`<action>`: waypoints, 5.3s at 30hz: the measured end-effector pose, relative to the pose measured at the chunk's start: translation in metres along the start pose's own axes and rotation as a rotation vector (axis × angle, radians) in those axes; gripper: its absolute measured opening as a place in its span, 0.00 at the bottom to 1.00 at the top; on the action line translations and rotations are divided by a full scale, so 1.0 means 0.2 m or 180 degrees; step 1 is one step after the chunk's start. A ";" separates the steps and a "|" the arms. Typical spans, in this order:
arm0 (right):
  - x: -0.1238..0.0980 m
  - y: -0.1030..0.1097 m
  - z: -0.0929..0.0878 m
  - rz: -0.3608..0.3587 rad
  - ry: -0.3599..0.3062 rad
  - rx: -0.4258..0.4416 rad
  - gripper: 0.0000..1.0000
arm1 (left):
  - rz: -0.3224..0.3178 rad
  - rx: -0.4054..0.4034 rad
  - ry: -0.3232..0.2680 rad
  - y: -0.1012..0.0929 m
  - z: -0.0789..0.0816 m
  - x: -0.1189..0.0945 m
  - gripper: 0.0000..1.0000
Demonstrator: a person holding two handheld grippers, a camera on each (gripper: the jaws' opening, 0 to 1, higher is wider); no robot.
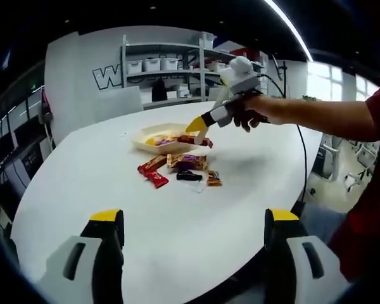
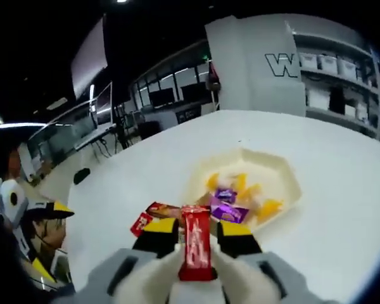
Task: Place the target food into the container with the food tongs after gripping and lifting it, then release it inside without dropping or visibly crushing the food.
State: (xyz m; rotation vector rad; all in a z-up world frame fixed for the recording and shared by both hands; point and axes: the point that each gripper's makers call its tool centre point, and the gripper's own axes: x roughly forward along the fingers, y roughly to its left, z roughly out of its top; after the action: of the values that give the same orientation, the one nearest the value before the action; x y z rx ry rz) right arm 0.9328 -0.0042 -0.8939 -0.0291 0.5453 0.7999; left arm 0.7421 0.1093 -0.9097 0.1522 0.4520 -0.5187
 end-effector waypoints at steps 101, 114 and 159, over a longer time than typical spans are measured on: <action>-0.04 0.18 0.16 0.0260 -0.0228 -0.0484 0.24 | 0.0107 -0.0159 -0.0205 0.01 0.08 -0.09 0.99; 0.02 0.23 0.05 0.0334 -0.0104 -0.0473 0.24 | 0.0080 -0.0174 -0.0187 0.01 0.06 -0.08 0.99; 0.18 0.26 -0.18 0.0310 0.0120 -0.0799 0.22 | 0.0107 -0.0204 -0.0126 0.04 0.00 -0.11 0.97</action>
State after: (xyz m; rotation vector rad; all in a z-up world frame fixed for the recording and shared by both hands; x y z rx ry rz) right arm 0.9008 0.0476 -0.9333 -0.2509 0.4817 0.9608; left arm 0.7299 0.1267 -0.8999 0.0875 0.4263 -0.4730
